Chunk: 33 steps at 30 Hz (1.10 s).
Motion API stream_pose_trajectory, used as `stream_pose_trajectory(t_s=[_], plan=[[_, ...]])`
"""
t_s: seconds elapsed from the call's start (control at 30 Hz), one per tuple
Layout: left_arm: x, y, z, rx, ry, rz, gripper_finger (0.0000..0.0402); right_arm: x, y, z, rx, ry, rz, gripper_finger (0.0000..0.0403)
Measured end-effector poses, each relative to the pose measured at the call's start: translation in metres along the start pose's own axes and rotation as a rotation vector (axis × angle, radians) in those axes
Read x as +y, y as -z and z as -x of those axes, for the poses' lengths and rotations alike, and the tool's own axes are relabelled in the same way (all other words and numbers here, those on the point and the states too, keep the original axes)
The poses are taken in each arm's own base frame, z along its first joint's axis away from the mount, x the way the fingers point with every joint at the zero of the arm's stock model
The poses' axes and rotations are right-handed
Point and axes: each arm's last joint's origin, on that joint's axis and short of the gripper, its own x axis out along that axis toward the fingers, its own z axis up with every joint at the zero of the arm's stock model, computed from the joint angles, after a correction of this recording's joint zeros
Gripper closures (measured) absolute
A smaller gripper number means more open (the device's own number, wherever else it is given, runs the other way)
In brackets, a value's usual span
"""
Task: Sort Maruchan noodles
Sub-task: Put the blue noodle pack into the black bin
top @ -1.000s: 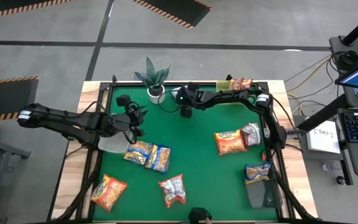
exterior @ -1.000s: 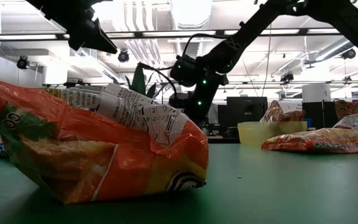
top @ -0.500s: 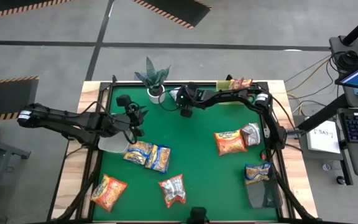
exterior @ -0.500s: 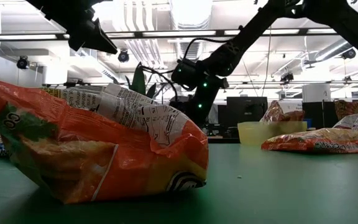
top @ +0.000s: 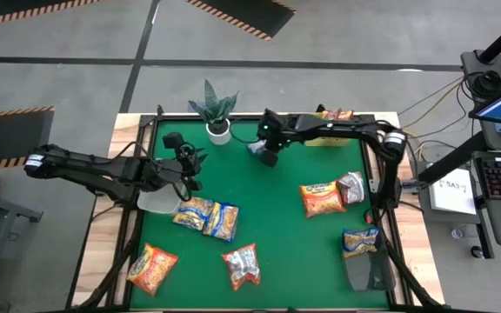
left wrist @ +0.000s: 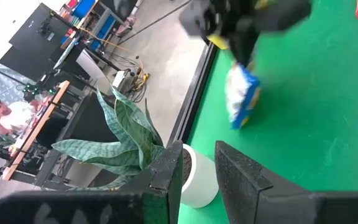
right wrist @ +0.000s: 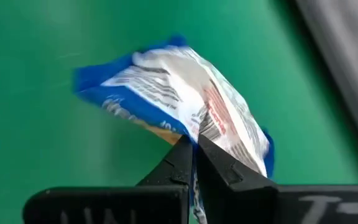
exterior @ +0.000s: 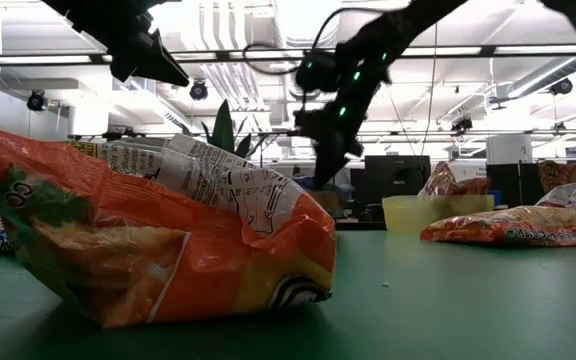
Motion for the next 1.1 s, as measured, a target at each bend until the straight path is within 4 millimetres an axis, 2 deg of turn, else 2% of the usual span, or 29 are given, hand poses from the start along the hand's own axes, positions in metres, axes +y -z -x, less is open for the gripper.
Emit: stream_pose_trajectory(t_s=[0.17, 0.27, 0.43, 0.53, 0.67, 0.83, 0.97, 1.1], plan=[[-0.001, -0.001, -0.001, -0.008, -0.002, 0.008, 0.0326, 0.012, 0.007, 0.036, 0.052, -0.243, -0.093, 0.0394], [-0.001, -0.003, -0.001, -0.023, 0.009, 0.020, 0.0326, 0.026, 0.011, 0.053, 0.058, -0.285, -0.084, 0.0394], [-0.007, -0.008, -0.001, -0.121, 0.214, 0.018, 0.0326, 0.050, 0.016, 0.077, 0.028, -0.307, -0.040, 0.0394], [-0.014, -0.013, -0.003, -0.198, 0.362, 0.002, 0.0326, 0.062, 0.023, 0.083, 0.029, -0.322, -0.049, 0.0394], [-0.028, -0.022, -0.016, -0.258, 0.410, -0.033, 0.0326, 0.072, 0.039, 0.078, 0.031, -0.317, -0.075, 0.0394], [-0.054, -0.025, -0.045, -0.245, 0.399, -0.127, 0.0334, 0.071, 0.063, 0.059, 0.047, -0.313, -0.143, 0.0394], [-0.067, -0.024, -0.078, -0.223, 0.412, -0.136, 0.0353, 0.061, 0.079, 0.043, 0.046, -0.302, -0.221, 0.0394], [-0.072, -0.023, -0.116, -0.232, 0.432, -0.060, 0.0368, 0.042, 0.092, 0.028, 0.040, -0.256, -0.338, 0.0394]])
